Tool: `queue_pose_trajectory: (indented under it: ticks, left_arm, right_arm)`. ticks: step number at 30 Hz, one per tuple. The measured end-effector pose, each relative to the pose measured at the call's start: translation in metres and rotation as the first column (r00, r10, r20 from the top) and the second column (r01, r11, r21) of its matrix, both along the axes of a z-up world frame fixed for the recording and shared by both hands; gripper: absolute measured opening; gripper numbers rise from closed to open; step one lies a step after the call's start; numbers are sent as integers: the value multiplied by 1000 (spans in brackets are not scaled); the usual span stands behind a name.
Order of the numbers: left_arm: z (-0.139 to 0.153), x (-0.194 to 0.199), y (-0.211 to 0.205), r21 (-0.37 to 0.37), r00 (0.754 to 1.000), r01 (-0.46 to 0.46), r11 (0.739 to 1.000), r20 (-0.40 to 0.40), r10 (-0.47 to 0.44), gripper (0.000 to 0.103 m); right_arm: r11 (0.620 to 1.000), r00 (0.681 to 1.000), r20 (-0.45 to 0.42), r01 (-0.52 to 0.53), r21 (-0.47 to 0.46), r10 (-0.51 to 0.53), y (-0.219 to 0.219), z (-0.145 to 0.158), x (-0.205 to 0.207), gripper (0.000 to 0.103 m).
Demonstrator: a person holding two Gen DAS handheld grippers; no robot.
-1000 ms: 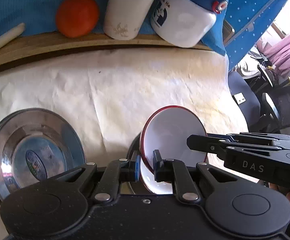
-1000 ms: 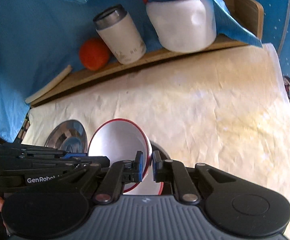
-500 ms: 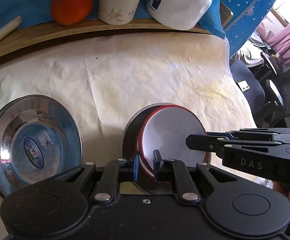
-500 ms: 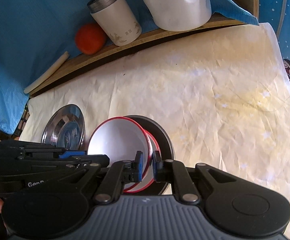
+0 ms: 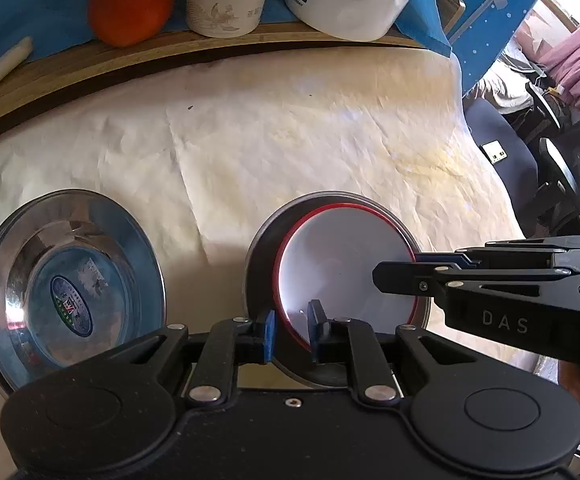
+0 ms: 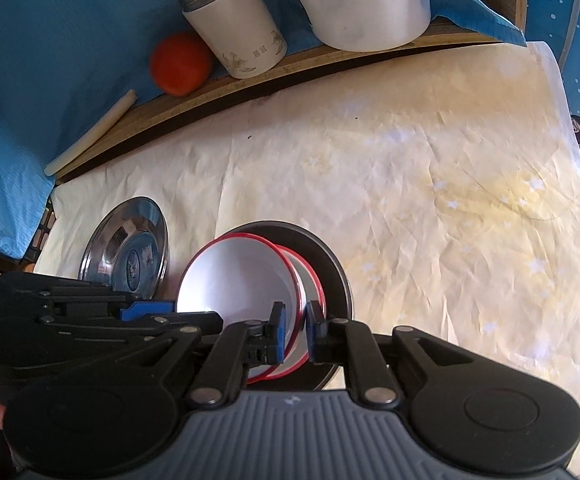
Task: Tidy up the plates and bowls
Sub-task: 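Carry the second white bowl with both tools and lower it into the bowl stack, then open both tools to release the second white bowl on the stack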
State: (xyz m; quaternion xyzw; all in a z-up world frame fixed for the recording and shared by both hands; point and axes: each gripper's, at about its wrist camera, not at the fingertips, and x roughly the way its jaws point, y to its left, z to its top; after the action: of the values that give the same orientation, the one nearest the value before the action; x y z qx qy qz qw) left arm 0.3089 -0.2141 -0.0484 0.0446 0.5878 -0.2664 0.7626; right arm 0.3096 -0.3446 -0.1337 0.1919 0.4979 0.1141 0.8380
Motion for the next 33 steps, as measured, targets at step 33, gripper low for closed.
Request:
queue_pose_trajectory:
  ticks: [33]
  left_arm:
    - [-4,2,1,-9,1000,-15,1000,-20,14,23]
  right_arm:
    - [999,1000,1,-31,16,31,1,6,-1,37]
